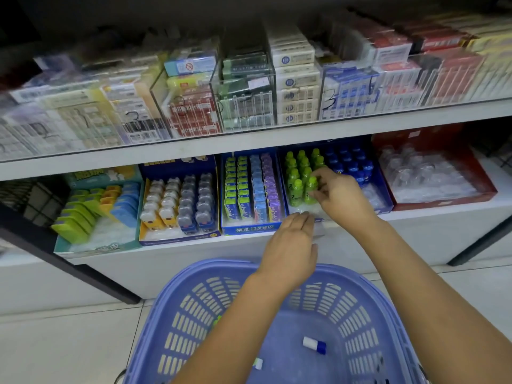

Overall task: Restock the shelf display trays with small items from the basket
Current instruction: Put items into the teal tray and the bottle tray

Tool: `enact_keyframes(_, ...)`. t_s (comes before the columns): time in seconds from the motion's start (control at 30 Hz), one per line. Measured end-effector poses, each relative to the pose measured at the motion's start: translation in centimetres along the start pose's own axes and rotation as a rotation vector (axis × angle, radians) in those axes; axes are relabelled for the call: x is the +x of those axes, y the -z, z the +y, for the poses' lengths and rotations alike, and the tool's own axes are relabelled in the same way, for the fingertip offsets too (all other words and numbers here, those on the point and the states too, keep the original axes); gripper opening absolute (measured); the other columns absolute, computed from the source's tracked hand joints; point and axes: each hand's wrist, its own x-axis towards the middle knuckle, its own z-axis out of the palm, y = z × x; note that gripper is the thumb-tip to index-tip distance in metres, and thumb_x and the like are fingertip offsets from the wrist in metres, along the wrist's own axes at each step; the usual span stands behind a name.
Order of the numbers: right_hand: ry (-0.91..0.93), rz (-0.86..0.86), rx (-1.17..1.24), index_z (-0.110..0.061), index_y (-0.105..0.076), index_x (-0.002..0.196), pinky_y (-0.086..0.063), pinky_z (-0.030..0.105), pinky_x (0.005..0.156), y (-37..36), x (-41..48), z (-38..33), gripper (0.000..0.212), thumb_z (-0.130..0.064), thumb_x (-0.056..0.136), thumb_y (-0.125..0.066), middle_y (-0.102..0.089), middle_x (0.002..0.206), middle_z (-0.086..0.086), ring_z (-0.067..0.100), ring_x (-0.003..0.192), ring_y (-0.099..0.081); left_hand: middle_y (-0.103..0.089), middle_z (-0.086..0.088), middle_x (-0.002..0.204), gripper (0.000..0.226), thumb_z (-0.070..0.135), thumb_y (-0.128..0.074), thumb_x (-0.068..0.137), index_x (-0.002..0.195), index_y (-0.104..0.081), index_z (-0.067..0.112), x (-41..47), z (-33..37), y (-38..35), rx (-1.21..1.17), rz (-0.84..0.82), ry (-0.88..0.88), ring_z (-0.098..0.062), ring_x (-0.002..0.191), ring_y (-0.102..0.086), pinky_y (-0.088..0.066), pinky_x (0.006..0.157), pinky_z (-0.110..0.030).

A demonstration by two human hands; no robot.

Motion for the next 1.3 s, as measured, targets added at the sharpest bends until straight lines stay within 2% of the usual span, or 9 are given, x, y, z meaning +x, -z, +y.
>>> enact_keyframes(0.3,-0.157,-0.127,0.013,-0.005,-0.058,0.121,-0.05,0.039,0.086,0.7,0.9,-1.4,0.039,-0.008,0.083,-0.067,-0.067,0.101,0.018,0.032,0.095,-0.064,-0.038,-0.007,0.149,0.05,0.02,-0.047,0.096,0.143,-0.036,0.008,-0.4,0.0,1.0,-0.136,0.015,-0.017,-0.02,0.136,-0.032,-0.021,0.112,-0.024)
enact_keyframes(0.43,-0.161,-0.144,-0.243,0.003,-0.055,0.109,-0.041,0.03,0.068,2.9,0.0,-5.0,0.044,-0.021,0.077,-0.074,-0.064,0.105,0.02,0.034,0.093,-0.061,-0.066,-0.003,0.107,0.021,0.018,-0.053,0.093,0.11,-0.065,0.012,-4.3,-2.4,1.6,-0.424,0.179,0.113,-0.015,0.097,-0.061,-0.044,0.087,-0.022)
enact_keyframes(0.57,-0.093,-0.946,-0.239,-0.005,-0.067,0.088,-0.044,0.02,0.054,1.1,-4.3,-10.0,0.035,-0.038,0.079,-0.072,-0.066,0.056,-0.001,0.014,0.055,-0.063,-0.072,-0.009,0.091,0.013,0.011,-0.057,0.089,0.094,-0.069,0.01,-9.1,-8.2,-1.0,-0.392,-0.062,0.495,-0.02,0.083,-0.065,-0.04,0.066,-0.018)
enact_keyframes(0.67,-0.104,-1.265,-0.106,0.003,-0.067,0.098,-0.046,0.021,0.057,-5.3,-8.2,-10.5,0.034,-0.028,0.084,-0.069,-0.063,0.063,0.003,0.014,0.055,-0.059,-0.069,-0.015,0.107,0.024,0.005,-0.052,0.088,0.107,-0.066,0.005,-12.2,-12.2,-4.6,-0.27,-0.249,0.676,-0.027,0.103,-0.063,-0.041,0.08,-0.024)
enact_keyframes(0.8,-0.078,-1.186,-0.178,-0.004,-0.066,0.11,-0.046,0.027,0.075,-14.6,-13.8,-7.8,0.033,-0.025,0.085,-0.066,-0.067,0.109,0.014,0.024,0.092,-0.063,-0.059,-0.02,0.124,0.031,0.006,-0.049,0.091,0.121,-0.056,0.001,-15.1,-15.3,-9.3,-0.121,-0.471,0.766,-0.031,0.117,-0.055,-0.041,0.093,-0.033)
enact_keyframes(0.9,-0.083,-1.105,-0.128,-0.007,-0.057,0.119,-0.041,0.03,0.09,-19.3,-17.1,-5.5,0.042,-0.029,0.084,-0.067,-0.059,0.122,0.013,0.026,0.113,-0.055,-0.055,-0.02,0.127,0.035,0.006,-0.049,0.09,0.124,-0.049,-0.001,-15.9,-15.7,-11.8,-0.084,-0.479,0.81,-0.032,0.121,-0.052,-0.04,0.098,-0.033)
enact_keyframes(1.07,-0.186,-1.044,-0.065,-0.006,-0.049,0.124,-0.042,0.03,0.085,-23.8,-20.1,-3.8,0.046,-0.028,0.086,-0.064,-0.05,0.129,0.013,0.026,0.116,-0.05,-0.04,-0.018,0.135,0.042,0.003,-0.045,0.091,0.132,-0.036,0.001,-16.2,-16.5,-14.6,-0.07,-0.416,0.829,-0.03,0.127,-0.038,-0.032,0.1,-0.033)
enact_keyframes(1.17,-0.097,-1.025,-0.101,-0.008,-0.051,0.114,-0.043,0.037,0.089,-25.3,-20.8,-3.5,0.034,-0.02,0.084,-0.063,-0.048,0.122,0.013,0.029,0.112,-0.05,-0.034,-0.016,0.14,0.045,0.004,-0.042,0.093,0.137,-0.031,0.002,-16.1,-16.9,-15.6,0.017,-0.409,0.839,-0.03,0.13,-0.035,-0.036,0.102,-0.036)
enact_keyframes(1.3,-0.169,-1.062,0.034,-0.016,-0.053,0.098,-0.042,0.028,0.08,-25.2,-19.7,-2.8,0.013,-0.022,0.089,-0.059,-0.058,0.111,0.011,0.019,0.1,-0.055,-0.031,-0.018,0.146,0.048,0.011,-0.035,0.1,0.144,-0.02,-0.002,-16.2,-16.8,-16.7,0.1,-0.468,0.865,-0.029,0.135,-0.034,-0.033,0.108,-0.035)
